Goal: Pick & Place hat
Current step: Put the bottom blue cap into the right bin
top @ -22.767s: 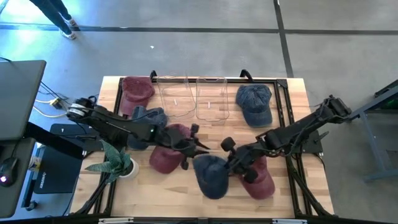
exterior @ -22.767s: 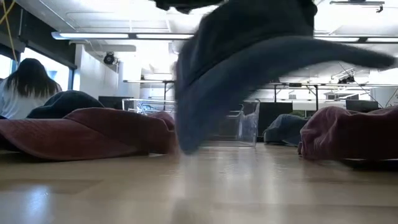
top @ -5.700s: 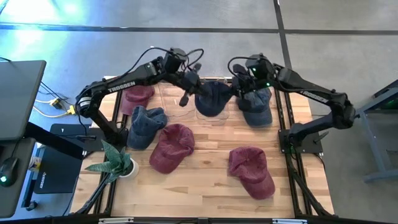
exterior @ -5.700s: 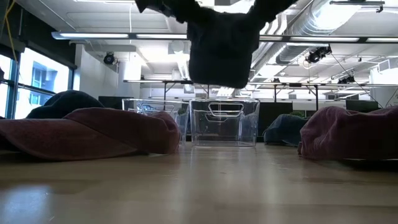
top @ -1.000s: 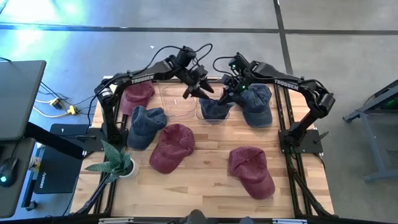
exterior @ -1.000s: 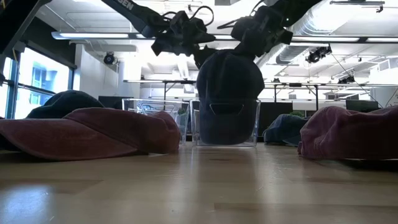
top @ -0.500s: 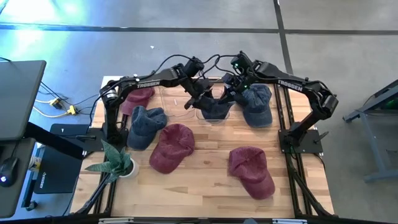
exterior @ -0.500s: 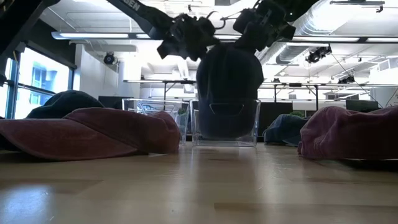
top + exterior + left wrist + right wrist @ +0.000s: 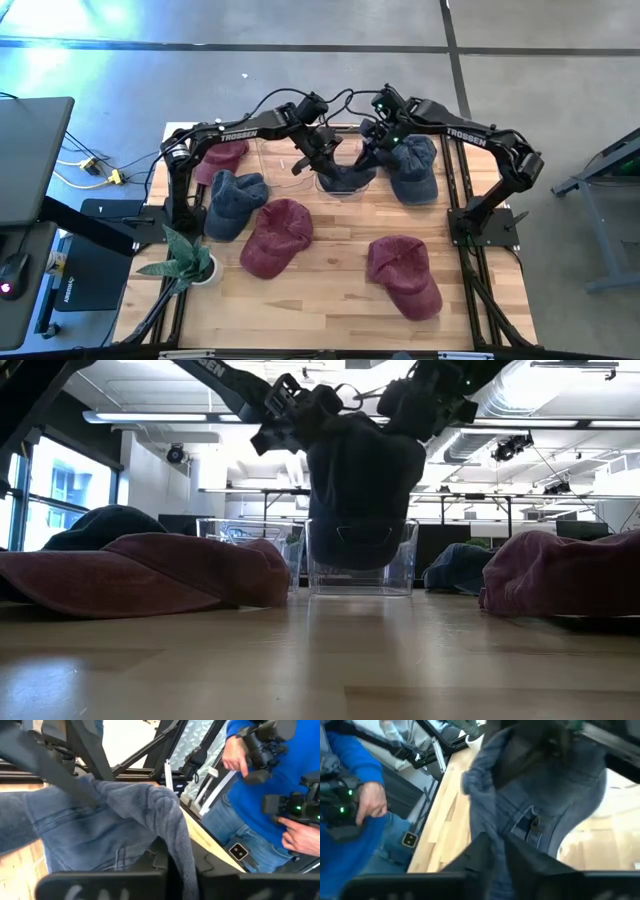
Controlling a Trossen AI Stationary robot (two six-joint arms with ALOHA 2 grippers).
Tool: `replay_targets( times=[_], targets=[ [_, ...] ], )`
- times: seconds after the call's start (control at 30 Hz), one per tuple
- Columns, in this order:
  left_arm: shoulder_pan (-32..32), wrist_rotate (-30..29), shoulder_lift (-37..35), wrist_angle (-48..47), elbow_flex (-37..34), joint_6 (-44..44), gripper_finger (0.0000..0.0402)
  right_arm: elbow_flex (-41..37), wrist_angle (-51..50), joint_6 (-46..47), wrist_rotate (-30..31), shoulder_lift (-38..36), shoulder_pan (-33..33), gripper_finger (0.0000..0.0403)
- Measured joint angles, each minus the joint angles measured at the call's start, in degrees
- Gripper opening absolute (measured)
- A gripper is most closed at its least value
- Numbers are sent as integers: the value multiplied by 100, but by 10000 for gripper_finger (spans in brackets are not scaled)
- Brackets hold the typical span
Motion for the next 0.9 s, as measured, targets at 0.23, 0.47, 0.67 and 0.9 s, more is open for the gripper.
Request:
replay_targets(
  times=[0.23, 0.47, 0.67, 0.9],
  targets=[
    [111, -420, 0, 12, 0, 4, 26, 0, -550, -422, -6, 0, 128, 227],
    [319, -648, 0, 23, 0, 4, 27, 1, -526, -533, 878, 0, 514, 245],
    [415, -635, 0, 14, 0, -192, 27, 0, -511, -308, 992, 0, 527, 93],
    [501, -251, 0, -114, 0, -657, 66, 1, -519, -403, 982, -7, 436, 26]
  ],
)
